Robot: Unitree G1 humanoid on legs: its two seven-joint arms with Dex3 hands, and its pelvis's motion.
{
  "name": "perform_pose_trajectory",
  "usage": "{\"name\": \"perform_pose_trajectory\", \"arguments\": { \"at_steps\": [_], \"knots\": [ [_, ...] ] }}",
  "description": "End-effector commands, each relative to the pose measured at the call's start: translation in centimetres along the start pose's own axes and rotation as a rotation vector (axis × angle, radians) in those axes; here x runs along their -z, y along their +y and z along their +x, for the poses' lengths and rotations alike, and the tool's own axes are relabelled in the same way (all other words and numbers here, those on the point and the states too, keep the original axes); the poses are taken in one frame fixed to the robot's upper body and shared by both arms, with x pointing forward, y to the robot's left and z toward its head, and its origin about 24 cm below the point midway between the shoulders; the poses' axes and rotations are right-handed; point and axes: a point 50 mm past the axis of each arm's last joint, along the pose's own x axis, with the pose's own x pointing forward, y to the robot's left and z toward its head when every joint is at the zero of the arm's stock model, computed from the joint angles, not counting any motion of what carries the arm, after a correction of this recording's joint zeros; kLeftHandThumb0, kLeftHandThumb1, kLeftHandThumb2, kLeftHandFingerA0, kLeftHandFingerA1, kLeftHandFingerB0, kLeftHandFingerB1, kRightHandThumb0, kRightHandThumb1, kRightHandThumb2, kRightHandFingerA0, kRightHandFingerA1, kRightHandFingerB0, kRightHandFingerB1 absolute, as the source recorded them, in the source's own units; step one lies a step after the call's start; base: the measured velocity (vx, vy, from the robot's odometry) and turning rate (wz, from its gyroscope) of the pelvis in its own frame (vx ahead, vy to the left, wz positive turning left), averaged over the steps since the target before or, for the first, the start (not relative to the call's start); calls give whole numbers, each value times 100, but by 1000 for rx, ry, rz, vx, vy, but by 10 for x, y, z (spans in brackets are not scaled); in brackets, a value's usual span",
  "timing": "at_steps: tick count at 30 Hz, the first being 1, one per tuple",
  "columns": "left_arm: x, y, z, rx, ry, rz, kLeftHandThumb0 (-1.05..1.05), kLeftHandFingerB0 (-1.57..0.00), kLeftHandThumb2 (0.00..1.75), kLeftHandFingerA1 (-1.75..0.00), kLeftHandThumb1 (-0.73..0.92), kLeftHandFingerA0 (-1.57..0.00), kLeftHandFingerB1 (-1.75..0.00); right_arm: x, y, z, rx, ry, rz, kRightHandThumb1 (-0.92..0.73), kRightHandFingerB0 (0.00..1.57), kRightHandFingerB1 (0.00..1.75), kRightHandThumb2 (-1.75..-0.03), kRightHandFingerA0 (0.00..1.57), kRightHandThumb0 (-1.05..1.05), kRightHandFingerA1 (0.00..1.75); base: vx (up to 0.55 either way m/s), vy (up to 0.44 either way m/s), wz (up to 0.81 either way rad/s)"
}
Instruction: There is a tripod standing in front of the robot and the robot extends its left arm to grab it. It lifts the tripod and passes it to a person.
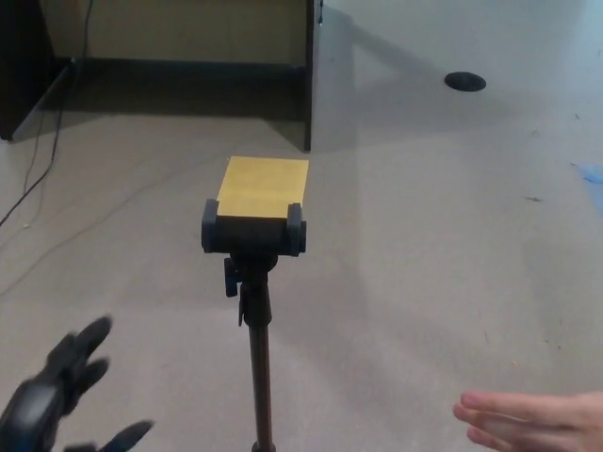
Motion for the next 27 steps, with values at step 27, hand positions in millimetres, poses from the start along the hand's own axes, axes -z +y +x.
{"name": "perform_pose_trajectory", "arguments": {
  "at_steps": [27],
  "knots": [
    [-70,-73,48,319,11,-530,-61,-3,79,-38,38,-4,-18,-15,-11,5,19,-67,-16,-67,45,35,-60,66,-39,42,0,0,0]
  ]
}}
